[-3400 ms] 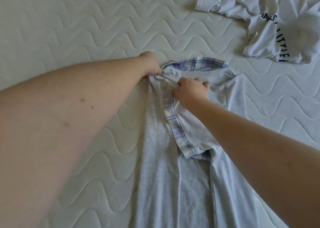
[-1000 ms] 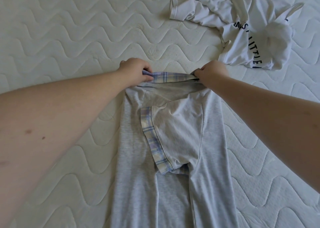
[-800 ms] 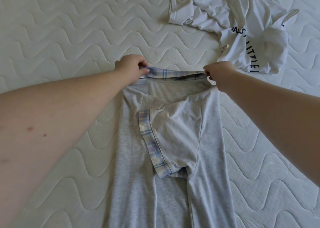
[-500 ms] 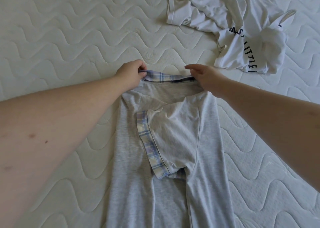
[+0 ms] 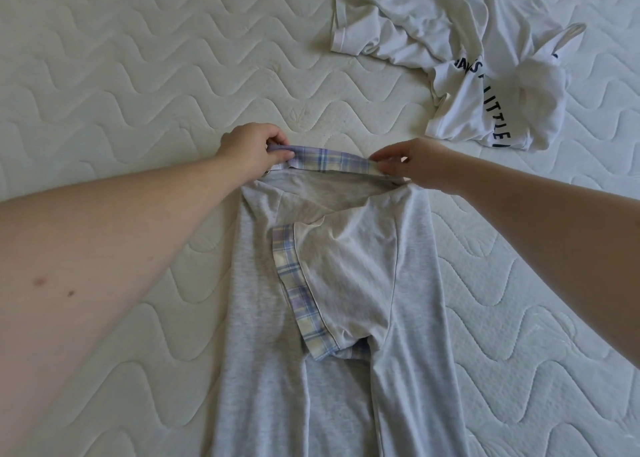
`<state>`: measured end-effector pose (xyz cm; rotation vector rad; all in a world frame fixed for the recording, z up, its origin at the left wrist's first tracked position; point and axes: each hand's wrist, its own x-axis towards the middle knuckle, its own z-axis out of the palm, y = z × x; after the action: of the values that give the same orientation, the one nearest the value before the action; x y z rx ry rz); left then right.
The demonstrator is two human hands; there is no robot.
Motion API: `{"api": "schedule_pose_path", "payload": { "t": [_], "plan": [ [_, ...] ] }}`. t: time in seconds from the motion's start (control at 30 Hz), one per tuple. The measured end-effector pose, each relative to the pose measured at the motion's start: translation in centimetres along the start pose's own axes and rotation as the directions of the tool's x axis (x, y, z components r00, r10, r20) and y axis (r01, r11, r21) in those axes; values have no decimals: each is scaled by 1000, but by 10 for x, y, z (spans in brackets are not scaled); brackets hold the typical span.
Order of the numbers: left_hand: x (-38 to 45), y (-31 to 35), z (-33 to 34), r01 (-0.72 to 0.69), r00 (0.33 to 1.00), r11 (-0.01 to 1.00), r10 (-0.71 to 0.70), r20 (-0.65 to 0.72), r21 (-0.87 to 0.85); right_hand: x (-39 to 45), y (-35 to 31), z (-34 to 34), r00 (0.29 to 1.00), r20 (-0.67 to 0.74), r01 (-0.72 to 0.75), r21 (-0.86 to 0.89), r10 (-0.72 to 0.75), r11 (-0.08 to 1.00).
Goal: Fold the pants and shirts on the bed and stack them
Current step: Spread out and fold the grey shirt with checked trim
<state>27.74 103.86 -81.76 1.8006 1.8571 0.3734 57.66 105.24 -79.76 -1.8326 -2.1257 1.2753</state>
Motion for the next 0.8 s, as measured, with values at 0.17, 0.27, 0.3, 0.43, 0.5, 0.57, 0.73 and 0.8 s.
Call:
{"api": "schedule_pose_path", "payload": {
  "t": [0.17,0.27,0.3,0.43,0.5,0.57,0.73,0.8],
  "plan": [
    [1,-1,-6,-84,994,993,77,76,87,5,-2,-7,996,82,56,-362,-27,931],
    [1,-3,-6,-151,986,987,147,84,52,9,-3,-5,988,154,50,-457,23,888],
    [0,-4,-5,-165,983,985,161,89,42,10,-3,-3,986,162,48,-473,34,880],
    [-4,-6,-5,-142,986,990,140,93,22,10,-6,0,988,131,8,-576,83,817],
    [-3,-8,-4,-90,994,996,90,64,4,8,-5,-3,991,111,5,-567,70,824],
    [-2,-9,-5,-34,999,999,34,13,6,4,-4,-13,998,37,-26,-428,46,904],
    [4,-5,-2,56,995,995,-49,-85,87,4,-5,-25,955,-294,-116,-264,35,958],
    [4,-2,4,71,994,992,-62,-88,105,7,-5,-14,946,-323,-110,-303,7,947]
  ]
}}
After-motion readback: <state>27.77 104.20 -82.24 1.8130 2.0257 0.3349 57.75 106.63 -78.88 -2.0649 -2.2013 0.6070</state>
